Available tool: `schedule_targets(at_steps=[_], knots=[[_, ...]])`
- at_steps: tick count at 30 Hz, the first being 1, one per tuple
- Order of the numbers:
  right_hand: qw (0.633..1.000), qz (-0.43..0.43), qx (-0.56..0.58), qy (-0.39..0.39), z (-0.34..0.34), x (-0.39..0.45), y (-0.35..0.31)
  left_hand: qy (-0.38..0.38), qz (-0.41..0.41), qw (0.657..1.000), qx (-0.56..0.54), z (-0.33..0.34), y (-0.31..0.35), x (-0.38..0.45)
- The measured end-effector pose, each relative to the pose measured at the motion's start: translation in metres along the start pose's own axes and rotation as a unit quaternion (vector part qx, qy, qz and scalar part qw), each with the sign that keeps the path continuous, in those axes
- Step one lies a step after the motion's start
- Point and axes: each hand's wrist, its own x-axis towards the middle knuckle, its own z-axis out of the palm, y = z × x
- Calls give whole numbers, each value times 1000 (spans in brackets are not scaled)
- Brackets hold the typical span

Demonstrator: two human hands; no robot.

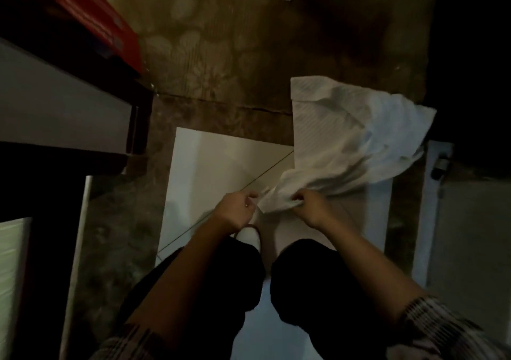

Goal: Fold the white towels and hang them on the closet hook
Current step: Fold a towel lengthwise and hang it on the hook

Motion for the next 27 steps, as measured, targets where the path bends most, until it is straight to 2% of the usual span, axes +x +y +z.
schedule_targets(at_steps=[3,5,7,9,11,12,13,16,18,22,24,27], knots=[[999,-23,-15,25,33,59,12,-6,-14,1000,-14,29,-19,51],[992,-64,-110,8,57,95,17,-16,-17,1000,-18,46,-31,76],[955,-82,-286,-14,75,126,20,-19,-18,999,-29,57,-42,94],[896,-103,-432,-12,86,152,27,-22,-22,999,-37,63,-50,107],[848,-116,-518,1,90,169,35,-23,-25,999,-35,67,-56,113],[840,-123,-529,3,90,174,41,-22,-24,999,-30,68,-58,114],[842,-138,-522,0,89,178,46,-21,-21,999,-25,67,-60,112],[907,-170,-381,-53,72,171,58,-40,-8,999,-21,63,-59,98],[929,-185,-314,-66,46,148,55,-62,-25,997,-23,57,-52,84],[947,-197,-250,45,-23,70,39,-72,-2,997,-33,39,-15,35],[951,-203,-208,107,-63,18,28,-50,32,995,-77,27,14,0],[960,-205,-116,154,-123,-63,4,-18,92,983,-159,0,73,-59]])
